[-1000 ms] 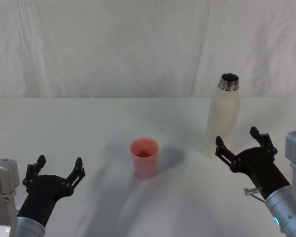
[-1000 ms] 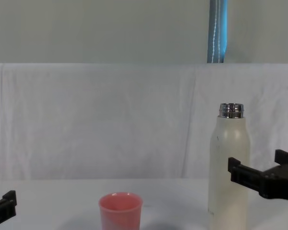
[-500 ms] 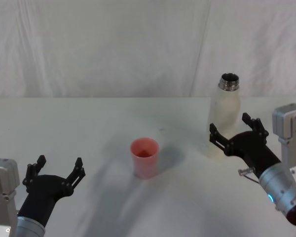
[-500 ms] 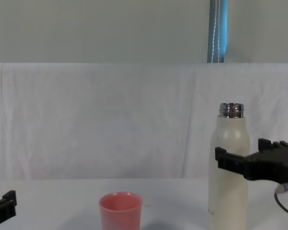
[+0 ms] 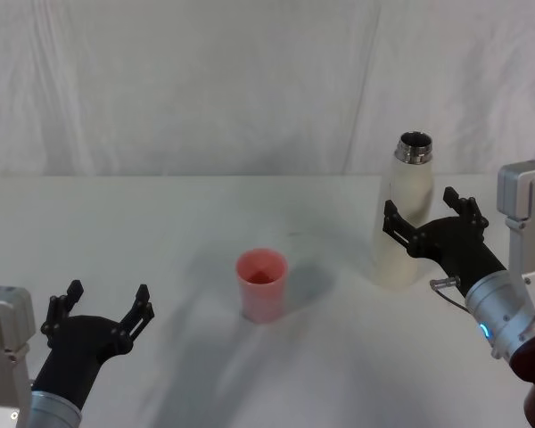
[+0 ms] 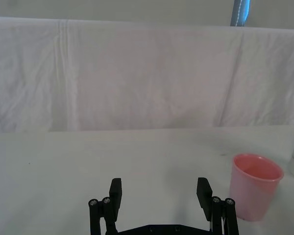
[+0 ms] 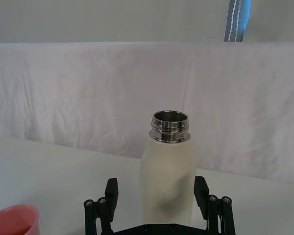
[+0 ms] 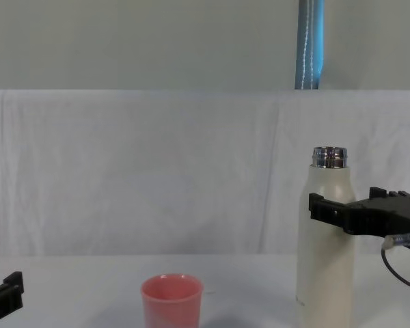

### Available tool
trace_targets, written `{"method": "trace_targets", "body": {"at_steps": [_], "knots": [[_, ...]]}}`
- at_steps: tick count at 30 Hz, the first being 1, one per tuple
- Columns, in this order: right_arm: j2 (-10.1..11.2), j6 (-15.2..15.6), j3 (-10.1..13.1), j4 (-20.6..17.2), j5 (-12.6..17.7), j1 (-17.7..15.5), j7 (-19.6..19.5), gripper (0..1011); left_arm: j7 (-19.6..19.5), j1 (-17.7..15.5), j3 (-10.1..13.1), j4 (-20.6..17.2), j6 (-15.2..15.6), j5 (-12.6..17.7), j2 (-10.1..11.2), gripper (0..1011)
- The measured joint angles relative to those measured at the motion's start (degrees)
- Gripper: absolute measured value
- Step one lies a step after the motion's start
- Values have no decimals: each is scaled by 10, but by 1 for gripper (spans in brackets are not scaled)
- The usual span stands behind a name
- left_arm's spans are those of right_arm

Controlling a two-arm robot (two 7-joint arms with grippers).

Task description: Grasp the thermos with one hand and pour water into the cup lid.

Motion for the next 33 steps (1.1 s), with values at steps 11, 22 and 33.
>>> {"method": "trace_targets", "body": {"at_steps": [11, 22, 33], "knots": [[-7, 11, 2, 22, 6, 27, -4, 1001, 0, 0, 0, 0, 0, 0, 0, 1001], [-17, 11, 0, 47, -1, 46, -11, 1001, 0, 0, 0, 0, 0, 0, 0, 1001], [-28, 0, 1, 65, -1, 59, -17, 1001, 0, 0, 0, 0, 0, 0, 0, 1001]]}}
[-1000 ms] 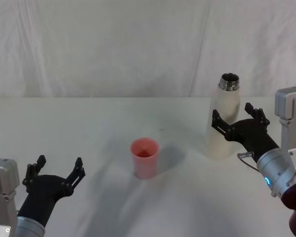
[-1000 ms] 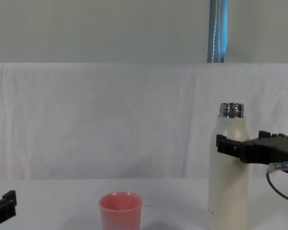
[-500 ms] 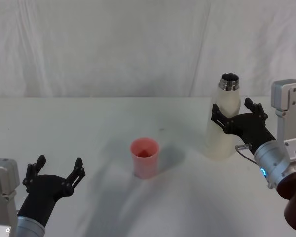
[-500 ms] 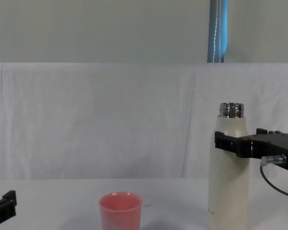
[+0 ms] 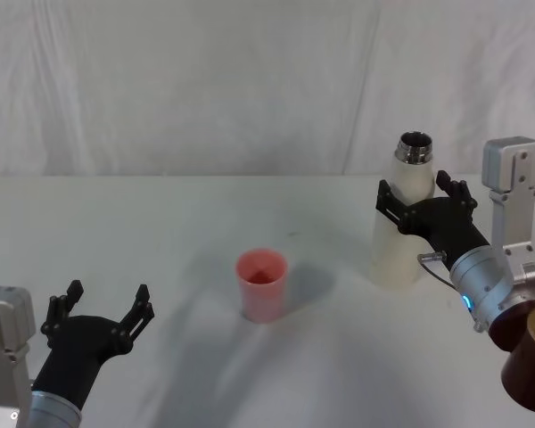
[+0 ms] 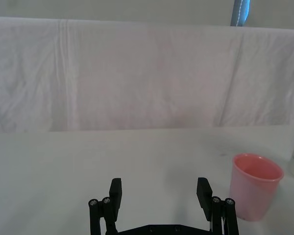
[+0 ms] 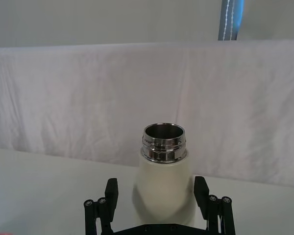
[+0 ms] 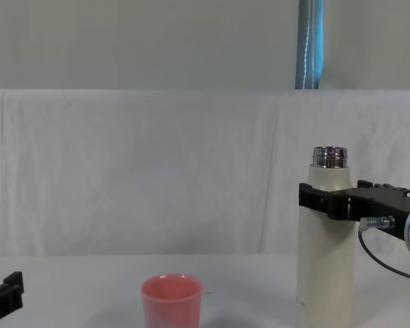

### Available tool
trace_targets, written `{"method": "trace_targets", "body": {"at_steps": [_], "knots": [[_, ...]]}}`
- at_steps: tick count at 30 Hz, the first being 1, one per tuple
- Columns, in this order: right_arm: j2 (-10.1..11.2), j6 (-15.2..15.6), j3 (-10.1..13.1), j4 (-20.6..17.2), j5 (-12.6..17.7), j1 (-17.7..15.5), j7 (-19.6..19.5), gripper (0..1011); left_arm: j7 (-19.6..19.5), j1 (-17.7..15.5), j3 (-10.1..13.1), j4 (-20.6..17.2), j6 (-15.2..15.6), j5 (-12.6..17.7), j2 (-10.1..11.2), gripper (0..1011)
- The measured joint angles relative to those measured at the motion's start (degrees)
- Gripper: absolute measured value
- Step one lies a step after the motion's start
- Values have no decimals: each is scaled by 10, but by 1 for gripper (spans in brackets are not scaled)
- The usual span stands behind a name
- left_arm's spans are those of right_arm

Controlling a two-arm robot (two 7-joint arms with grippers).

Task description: Grasp the thermos with one hand and pour water into the cup lid.

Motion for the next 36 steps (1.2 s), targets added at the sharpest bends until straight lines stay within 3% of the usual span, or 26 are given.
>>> {"method": "trace_targets", "body": {"at_steps": [36], "knots": [[-15, 5, 1, 36, -28, 12, -17, 1001, 0, 0, 0, 0, 0, 0, 0, 1001]]}}
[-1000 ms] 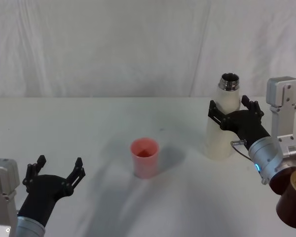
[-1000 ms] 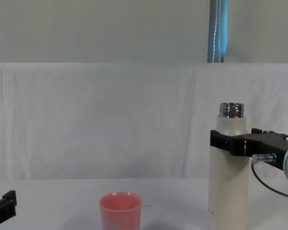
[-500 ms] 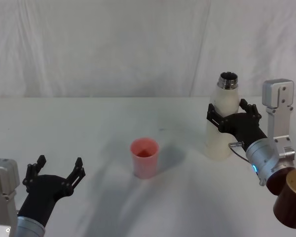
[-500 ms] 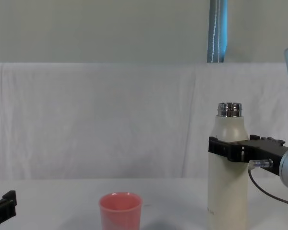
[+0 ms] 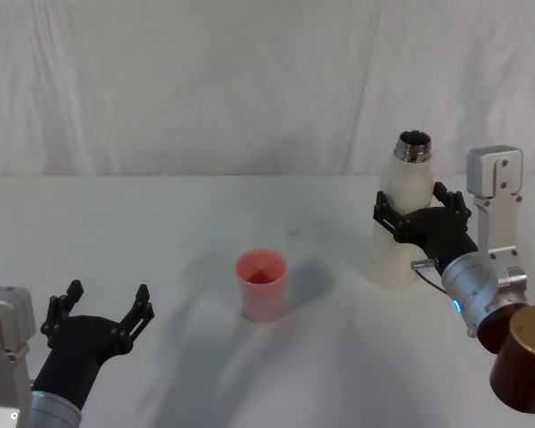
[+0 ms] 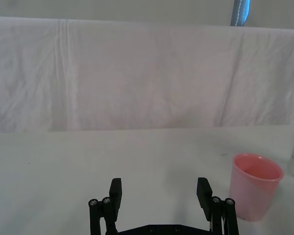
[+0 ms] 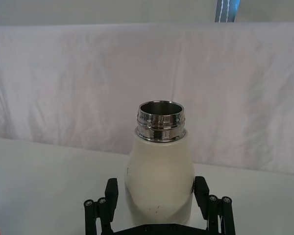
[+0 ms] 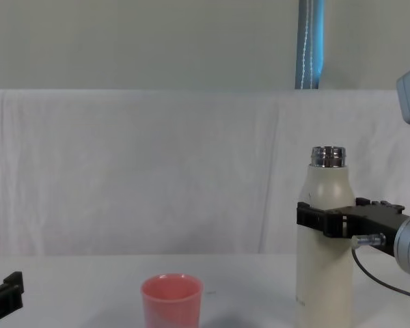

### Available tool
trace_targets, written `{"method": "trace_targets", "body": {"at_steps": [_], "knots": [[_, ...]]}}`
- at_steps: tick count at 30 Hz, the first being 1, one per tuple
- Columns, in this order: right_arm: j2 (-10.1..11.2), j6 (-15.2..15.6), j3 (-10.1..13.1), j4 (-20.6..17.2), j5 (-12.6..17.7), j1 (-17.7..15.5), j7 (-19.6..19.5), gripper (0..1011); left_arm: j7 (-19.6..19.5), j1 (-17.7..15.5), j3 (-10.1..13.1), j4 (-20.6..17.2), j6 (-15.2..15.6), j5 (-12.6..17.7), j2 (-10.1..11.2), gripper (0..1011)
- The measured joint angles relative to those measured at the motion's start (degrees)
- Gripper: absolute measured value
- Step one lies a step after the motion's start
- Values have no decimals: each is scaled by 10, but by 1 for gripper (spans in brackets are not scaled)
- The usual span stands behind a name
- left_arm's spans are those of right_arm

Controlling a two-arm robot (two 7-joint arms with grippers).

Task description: Grasp the thermos with one hand and pour water into the cup lid.

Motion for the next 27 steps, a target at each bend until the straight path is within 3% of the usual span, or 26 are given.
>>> {"method": "trace_targets", "body": {"at_steps": [27], "knots": [[-12, -2, 10, 32, -8, 18, 0, 1001, 0, 0, 0, 0, 0, 0, 0, 1001]]}}
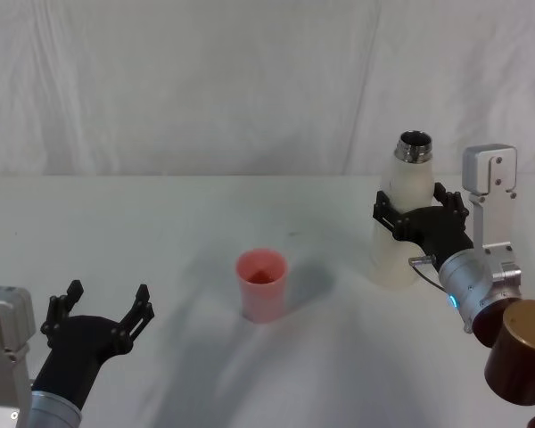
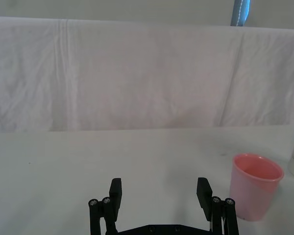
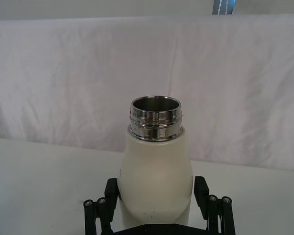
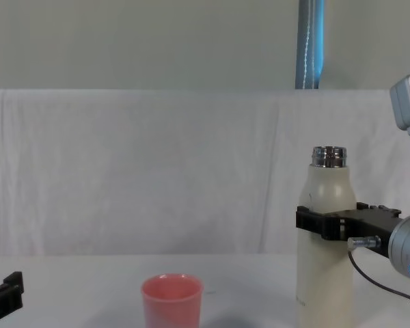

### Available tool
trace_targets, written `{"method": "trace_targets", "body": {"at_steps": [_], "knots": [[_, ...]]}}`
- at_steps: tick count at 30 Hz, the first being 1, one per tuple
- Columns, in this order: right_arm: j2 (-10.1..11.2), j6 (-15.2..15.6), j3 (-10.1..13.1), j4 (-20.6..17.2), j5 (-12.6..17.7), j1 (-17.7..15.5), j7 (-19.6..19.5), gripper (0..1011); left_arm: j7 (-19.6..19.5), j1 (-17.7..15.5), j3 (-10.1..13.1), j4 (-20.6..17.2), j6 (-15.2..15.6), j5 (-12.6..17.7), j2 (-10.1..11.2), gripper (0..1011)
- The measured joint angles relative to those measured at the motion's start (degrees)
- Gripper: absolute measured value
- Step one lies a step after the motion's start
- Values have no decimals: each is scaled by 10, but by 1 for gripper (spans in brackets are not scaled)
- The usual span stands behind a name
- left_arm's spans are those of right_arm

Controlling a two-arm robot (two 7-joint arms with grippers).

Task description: Grasp the thermos with one hand and pour water into the cup lid.

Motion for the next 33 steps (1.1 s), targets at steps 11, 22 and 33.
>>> {"method": "trace_targets", "body": {"at_steps": [11, 22, 33], "knots": [[-5, -3, 5, 17, 3, 9, 1, 1001, 0, 0, 0, 0, 0, 0, 0, 1001], [-10, -5, 7, 27, 8, 13, 0, 1001, 0, 0, 0, 0, 0, 0, 0, 1001], [-10, -4, 7, 26, 8, 13, 0, 950, 0, 0, 0, 0, 0, 0, 0, 1001]]}}
